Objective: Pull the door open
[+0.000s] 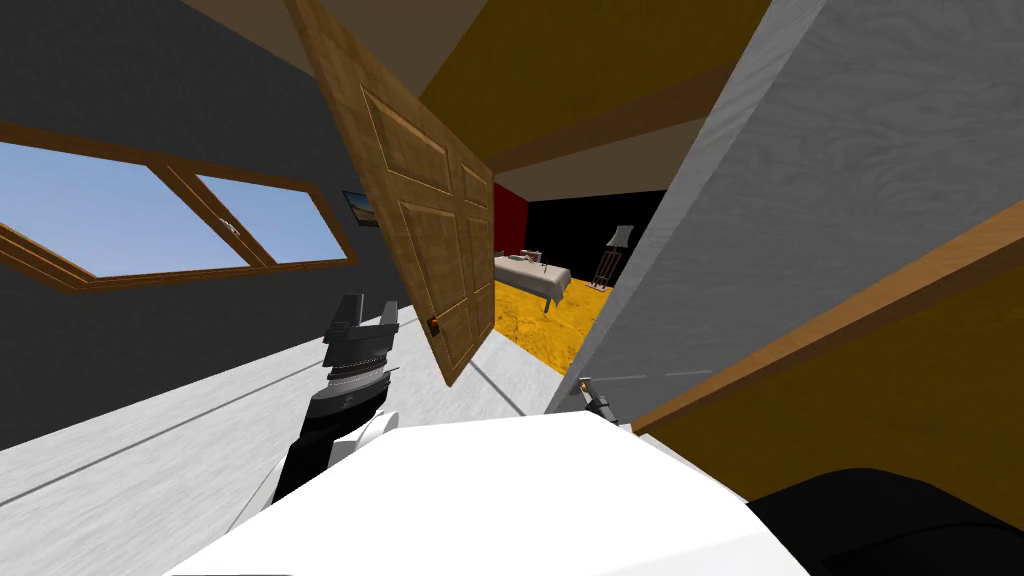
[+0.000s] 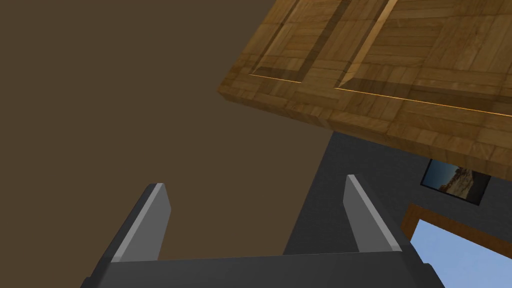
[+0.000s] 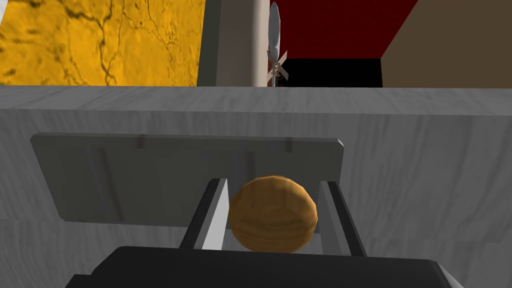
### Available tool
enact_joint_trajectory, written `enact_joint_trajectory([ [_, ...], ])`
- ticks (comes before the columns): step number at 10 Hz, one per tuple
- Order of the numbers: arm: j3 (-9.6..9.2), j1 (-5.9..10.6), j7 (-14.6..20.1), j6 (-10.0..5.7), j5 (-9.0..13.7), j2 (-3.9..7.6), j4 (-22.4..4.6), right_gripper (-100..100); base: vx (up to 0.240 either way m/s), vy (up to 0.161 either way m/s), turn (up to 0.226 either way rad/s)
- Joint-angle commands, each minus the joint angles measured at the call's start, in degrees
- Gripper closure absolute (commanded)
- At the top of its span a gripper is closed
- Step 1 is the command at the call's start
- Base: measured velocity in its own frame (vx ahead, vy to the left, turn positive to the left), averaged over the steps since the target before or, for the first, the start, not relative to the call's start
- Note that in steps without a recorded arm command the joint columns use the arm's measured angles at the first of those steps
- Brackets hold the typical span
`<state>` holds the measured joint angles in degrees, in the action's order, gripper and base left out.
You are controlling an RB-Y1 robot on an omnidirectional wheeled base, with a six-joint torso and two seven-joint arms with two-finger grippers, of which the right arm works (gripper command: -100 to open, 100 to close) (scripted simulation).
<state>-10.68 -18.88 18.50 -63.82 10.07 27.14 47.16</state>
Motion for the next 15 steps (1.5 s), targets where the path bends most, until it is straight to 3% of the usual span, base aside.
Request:
enact_joint_trajectory([
  [1,-0.45,-0.53,0.46,-1.31,-0.1,0.57,-0.53,100,-0.231,-0.071,0.132],
  [3,-0.99,-0.88,0.94,-2.74,-0.25,1.15,-1.16,100,-0.231,-0.063,0.127],
  [4,-1.01,-0.8,0.75,-2.01,-0.31,0.84,-0.83,100,-0.112,-0.017,0.021],
  [5,-1.44,1.01,1.15,-1.76,-0.92,0.55,-2.31,100,-0.143,-0.007,0.017],
  [6,-1.5,1.43,1.23,-1.69,-1.04,0.49,-2.61,100,-0.176,-0.038,0.044],
  [9,-2.02,4.93,1.85,-1.11,-2.02,0.04,-5.01,100,-0.175,-0.051,0.036],
  [13,-2.89,10.77,2.89,-0.15,-3.65,-0.73,-9.01,100,-0.194,-0.044,0.035],
  [14,-2.89,10.77,2.89,-0.15,-3.65,-0.73,-9.01,100,-0.134,-0.052,0.025],
  [15,-3.23,13.04,3.29,0.22,-4.28,-1.03,-10.57,100,-0.141,-0.052,0.011],
])
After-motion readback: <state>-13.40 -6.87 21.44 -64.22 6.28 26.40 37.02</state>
